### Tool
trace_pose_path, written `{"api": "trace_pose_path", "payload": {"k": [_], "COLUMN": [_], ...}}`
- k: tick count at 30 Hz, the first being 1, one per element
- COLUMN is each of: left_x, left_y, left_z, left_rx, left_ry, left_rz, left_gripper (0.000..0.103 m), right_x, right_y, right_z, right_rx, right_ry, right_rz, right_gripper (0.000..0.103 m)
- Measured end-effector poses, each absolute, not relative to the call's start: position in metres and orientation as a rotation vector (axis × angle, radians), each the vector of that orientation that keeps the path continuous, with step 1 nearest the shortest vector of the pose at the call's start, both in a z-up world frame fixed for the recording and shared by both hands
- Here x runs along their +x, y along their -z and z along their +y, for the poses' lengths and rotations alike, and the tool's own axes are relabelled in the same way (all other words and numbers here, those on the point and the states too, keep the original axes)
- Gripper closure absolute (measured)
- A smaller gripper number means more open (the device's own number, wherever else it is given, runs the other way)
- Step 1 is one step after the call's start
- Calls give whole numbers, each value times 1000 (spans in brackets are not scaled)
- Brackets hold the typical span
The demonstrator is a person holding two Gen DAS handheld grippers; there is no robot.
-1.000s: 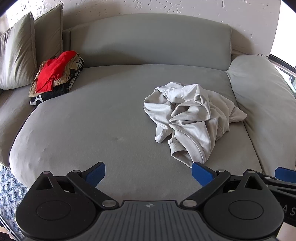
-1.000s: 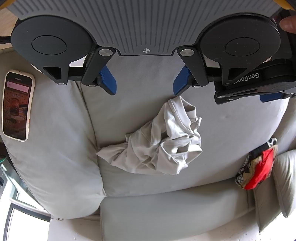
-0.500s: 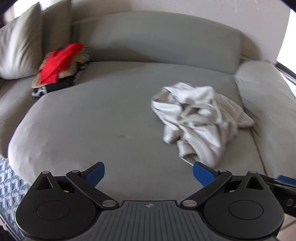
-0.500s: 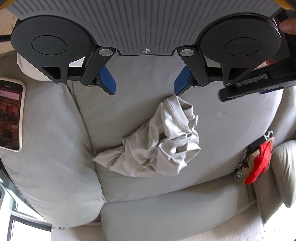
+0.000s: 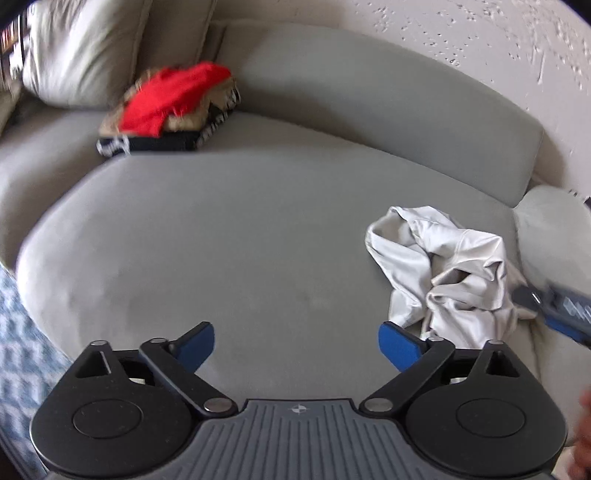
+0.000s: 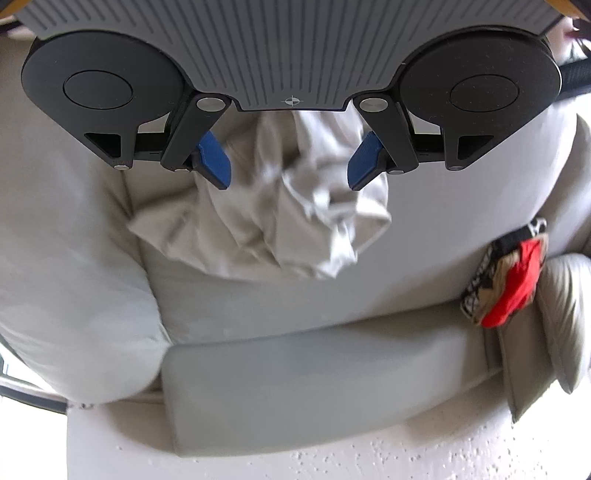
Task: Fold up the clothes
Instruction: 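Grasp the white T-shirt with the right gripper while the left gripper approaches it, then grasp the shirt with the left gripper while the right gripper holds it, lift both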
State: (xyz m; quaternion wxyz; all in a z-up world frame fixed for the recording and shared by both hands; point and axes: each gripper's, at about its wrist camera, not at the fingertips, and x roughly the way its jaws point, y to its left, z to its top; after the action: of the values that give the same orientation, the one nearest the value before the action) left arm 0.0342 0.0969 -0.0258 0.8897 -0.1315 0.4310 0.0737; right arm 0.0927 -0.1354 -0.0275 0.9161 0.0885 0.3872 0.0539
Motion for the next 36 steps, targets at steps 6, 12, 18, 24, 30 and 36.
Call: {"api": "trace_pose_path", "payload": {"k": [6, 12, 18, 24, 30, 36], "left_x": [36, 36, 32, 36, 59, 93], "left_y": [37, 41, 43, 47, 66, 93], "left_z": [101, 99, 87, 64, 37, 28], "left_rx": [-288, -262, -268, -261, -358, -576], "left_ry": [-138, -129, -69, 21, 128, 171], "left_rz": [908, 896, 900, 922, 1001, 1034], "left_gripper": [13, 12, 11, 13, 50, 54], "right_x": [143, 173, 135, 68, 35, 29], "right_y": [45, 63, 16, -15, 18, 45], "right_z": [-113, -117, -179, -283, -322, -324], "right_rx": [113, 118, 310, 365, 418, 497], "right_ry": [-96, -47, 73, 352, 342, 246], "right_rz": [829, 869, 653, 532, 671, 709], "right_gripper": [28, 99, 100, 100, 100, 99]}}
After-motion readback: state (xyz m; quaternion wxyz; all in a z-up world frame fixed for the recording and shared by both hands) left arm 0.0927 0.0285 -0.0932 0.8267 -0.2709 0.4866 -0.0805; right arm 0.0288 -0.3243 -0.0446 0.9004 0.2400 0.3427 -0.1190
